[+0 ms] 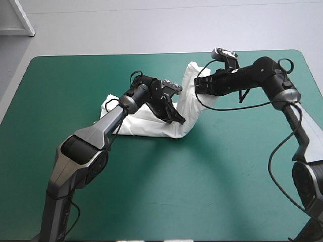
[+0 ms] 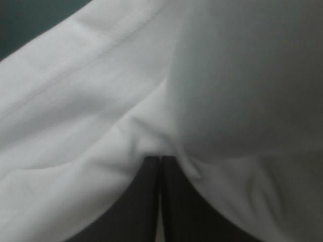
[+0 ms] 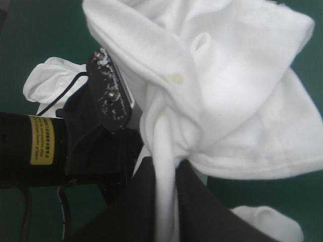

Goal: Fold the cloth

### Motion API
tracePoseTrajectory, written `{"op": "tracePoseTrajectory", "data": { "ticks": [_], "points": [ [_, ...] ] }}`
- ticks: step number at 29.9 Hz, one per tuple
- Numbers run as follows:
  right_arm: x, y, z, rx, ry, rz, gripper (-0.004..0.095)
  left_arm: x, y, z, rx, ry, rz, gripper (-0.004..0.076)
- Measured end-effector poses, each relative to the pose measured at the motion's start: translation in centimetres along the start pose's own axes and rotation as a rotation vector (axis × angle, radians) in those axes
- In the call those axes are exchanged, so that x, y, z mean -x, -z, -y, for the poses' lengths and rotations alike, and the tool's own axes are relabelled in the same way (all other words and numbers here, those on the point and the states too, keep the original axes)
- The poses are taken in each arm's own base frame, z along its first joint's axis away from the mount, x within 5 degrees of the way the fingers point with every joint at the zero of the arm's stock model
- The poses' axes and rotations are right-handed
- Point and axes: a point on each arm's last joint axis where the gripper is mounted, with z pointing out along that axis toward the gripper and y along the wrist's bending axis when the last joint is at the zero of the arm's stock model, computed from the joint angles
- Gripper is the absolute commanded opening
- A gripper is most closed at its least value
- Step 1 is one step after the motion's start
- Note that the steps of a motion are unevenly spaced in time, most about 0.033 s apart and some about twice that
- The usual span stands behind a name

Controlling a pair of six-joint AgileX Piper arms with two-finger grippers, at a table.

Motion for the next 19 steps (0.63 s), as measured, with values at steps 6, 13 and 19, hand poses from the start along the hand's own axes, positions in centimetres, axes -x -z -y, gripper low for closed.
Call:
{"op": "tracePoseTrajectory", "data": {
  "ticks": [6, 13, 19],
  "points": [
    [0.1, -0.1, -0.2, -0.002, -0.002, 0.015, -0.0013, 0.2, 0.7, -0.2, 0.029, -0.021, -0.013, 0.0020],
    [0.3, -0.3, -0.1, 0.003, 0.001, 0.013, -0.0013, 0.6, 7.7, -0.4, 0.183, -0.096, 0.044, 0.0020],
    [1.3, -2.2, -0.9, 0.071, 0.031, -0.046, -0.0013, -1.6, 14.6, -2.3, 0.237, -0.058, 0.120, 0.0020]
  ]
}}
